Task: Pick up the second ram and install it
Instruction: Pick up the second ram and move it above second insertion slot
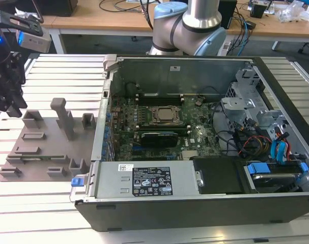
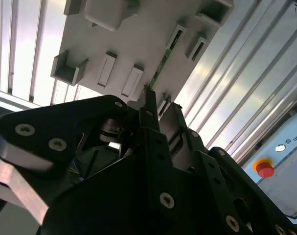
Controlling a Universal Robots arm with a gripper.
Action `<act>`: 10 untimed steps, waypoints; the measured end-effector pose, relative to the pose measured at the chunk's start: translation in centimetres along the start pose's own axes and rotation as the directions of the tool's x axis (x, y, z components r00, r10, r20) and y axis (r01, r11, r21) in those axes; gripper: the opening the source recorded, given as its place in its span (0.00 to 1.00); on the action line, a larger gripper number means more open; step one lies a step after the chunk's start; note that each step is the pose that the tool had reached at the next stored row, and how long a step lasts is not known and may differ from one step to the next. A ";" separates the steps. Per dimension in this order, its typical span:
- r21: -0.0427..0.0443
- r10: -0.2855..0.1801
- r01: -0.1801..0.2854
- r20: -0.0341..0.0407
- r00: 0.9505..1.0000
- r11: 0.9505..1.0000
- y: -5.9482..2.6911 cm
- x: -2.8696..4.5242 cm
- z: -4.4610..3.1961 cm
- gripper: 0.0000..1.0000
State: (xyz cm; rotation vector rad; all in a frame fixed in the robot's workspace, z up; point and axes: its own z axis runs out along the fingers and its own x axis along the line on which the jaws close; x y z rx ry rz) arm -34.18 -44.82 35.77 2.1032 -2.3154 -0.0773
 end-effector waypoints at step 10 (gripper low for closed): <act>0.000 0.000 0.000 0.000 1.000 1.000 -0.04 0.02 0.93 0.30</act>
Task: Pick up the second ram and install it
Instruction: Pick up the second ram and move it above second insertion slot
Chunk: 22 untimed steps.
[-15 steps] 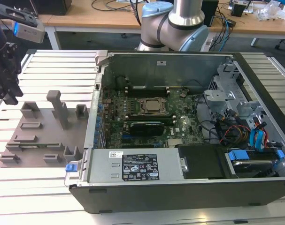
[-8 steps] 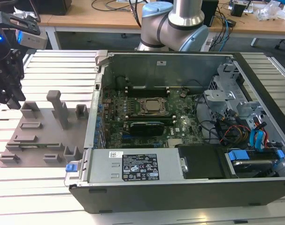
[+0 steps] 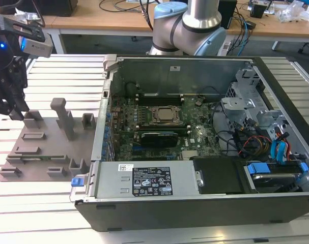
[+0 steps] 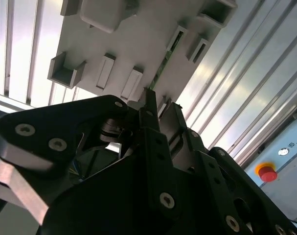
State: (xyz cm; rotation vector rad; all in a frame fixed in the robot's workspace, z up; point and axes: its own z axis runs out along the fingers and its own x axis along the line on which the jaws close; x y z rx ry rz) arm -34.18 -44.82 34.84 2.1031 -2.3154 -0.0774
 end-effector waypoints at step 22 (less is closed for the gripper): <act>0.000 0.000 0.000 0.000 1.000 1.000 -0.13 0.07 2.85 0.30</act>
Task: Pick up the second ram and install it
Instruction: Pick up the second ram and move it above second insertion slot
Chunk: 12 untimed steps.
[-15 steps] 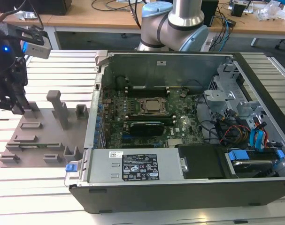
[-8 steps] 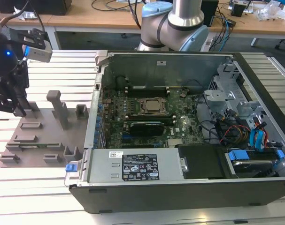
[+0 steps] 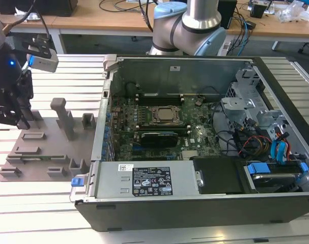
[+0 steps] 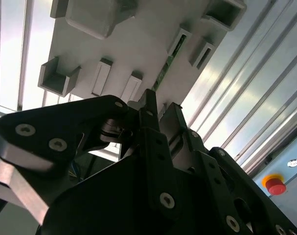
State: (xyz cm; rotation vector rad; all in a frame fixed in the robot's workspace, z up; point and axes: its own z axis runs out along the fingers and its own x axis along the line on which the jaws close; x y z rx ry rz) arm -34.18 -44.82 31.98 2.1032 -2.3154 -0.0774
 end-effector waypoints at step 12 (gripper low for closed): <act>0.000 0.000 0.000 0.000 1.000 1.000 -0.05 0.03 1.11 0.30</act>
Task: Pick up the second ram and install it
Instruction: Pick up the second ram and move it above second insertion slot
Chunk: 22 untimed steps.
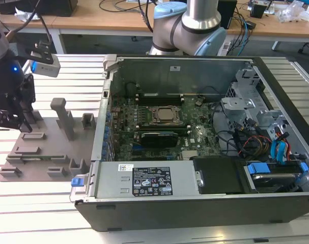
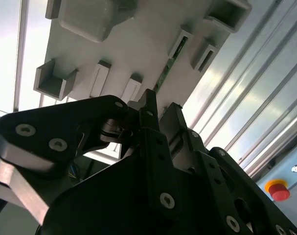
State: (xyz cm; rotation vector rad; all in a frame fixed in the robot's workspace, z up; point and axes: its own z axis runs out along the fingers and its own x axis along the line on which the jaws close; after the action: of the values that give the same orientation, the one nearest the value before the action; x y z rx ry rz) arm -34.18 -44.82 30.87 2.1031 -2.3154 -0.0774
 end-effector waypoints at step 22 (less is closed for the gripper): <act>-0.002 -0.089 0.089 -0.005 0.996 0.996 0.63 0.60 2.25 0.30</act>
State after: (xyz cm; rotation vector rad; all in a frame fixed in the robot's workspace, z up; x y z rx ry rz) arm -34.96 -45.30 28.64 2.2025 -2.2174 -0.0741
